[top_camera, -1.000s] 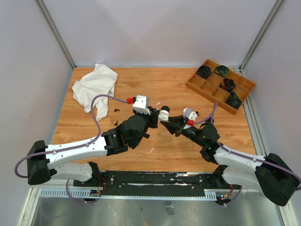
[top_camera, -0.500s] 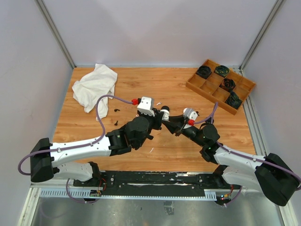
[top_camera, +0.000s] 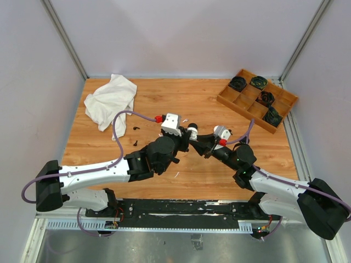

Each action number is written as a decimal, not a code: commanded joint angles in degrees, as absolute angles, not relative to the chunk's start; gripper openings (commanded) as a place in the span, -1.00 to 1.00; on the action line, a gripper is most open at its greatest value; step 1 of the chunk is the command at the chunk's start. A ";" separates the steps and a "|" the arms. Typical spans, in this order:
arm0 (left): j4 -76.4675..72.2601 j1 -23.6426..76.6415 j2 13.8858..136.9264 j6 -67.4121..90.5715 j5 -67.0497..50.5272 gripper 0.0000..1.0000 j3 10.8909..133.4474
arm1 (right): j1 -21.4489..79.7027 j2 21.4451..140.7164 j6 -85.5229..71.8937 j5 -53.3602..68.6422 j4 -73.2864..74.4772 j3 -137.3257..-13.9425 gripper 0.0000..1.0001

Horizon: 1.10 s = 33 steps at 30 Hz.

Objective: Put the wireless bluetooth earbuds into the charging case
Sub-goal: Place the earbud in the charging case.

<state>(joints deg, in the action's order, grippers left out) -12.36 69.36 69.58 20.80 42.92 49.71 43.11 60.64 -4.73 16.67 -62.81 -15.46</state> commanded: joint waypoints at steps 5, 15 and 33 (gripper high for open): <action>-15.01 70.62 69.26 19.53 38.09 -0.55 49.64 | 43.93 59.57 -4.83 16.25 -66.67 -15.14 -0.97; -15.56 70.66 69.01 21.04 37.89 -0.37 48.94 | 43.89 59.61 -4.81 16.55 -66.80 -14.97 -0.97; -9.27 69.90 64.78 27.16 41.02 -0.12 48.61 | 43.90 59.76 -4.63 16.79 -66.54 -14.94 -0.97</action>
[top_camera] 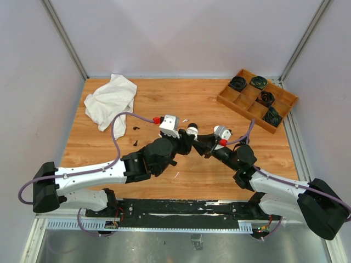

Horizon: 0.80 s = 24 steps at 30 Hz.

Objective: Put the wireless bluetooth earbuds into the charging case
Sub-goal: Place the earbud in the charging case, then close the charging case.

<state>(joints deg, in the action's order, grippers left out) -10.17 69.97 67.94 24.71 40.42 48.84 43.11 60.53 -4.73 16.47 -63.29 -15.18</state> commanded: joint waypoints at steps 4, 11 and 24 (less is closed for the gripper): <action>-6.78 68.13 62.71 29.32 38.47 -0.06 49.06 | 43.89 59.81 -4.57 16.87 -66.53 -14.94 -0.97; -3.11 65.55 62.84 29.87 32.58 0.08 51.68 | 43.87 59.58 -4.44 16.98 -66.38 -14.94 -0.96; -4.26 57.72 60.93 30.38 19.79 0.29 50.35 | 43.89 59.05 -4.02 20.23 -65.10 -15.37 -0.97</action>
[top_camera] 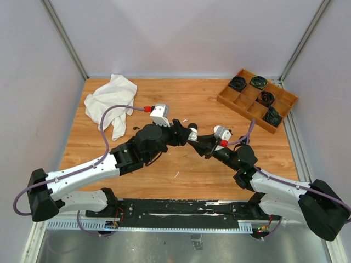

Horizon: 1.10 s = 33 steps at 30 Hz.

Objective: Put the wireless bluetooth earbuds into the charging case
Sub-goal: Close the charging case.

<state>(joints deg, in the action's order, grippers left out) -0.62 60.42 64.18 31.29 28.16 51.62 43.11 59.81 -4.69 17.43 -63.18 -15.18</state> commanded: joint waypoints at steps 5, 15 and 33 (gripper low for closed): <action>-6.91 51.58 56.53 28.57 5.58 0.54 47.72 | 43.90 59.24 -4.26 22.69 -64.87 -15.85 -0.97; -8.97 42.69 56.71 28.76 -20.29 0.74 46.31 | 43.88 59.19 -6.05 28.42 -62.77 -18.63 -0.97; -15.90 39.47 60.63 29.35 -36.73 0.56 43.62 | 43.88 59.30 -7.72 29.27 -59.29 -20.30 -0.97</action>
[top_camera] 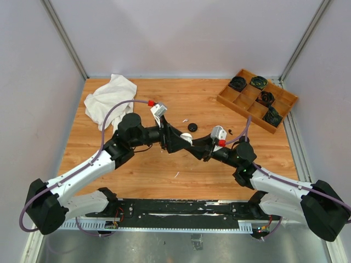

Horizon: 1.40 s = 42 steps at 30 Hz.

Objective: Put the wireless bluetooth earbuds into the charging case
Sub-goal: Close the charging case, then place the charging case at the center of the board.

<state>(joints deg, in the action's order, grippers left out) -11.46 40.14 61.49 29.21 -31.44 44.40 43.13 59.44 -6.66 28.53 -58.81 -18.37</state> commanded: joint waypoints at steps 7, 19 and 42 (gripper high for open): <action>-17.12 38.91 58.29 28.80 -37.78 0.49 43.15 | 43.90 59.70 -8.07 29.72 -57.41 -20.13 -0.96; -1.77 37.21 55.17 24.71 -17.72 0.56 45.54 | 43.90 57.42 -9.13 27.42 -38.31 -23.64 -0.95; 9.32 36.47 47.44 33.39 13.21 0.83 32.04 | 42.15 67.68 -17.69 24.13 8.07 -31.26 -0.94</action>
<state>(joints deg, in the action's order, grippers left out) 10.00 36.97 48.10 32.01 10.02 32.95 42.98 65.06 -15.68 23.97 5.15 -29.43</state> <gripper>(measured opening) 0.916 0.267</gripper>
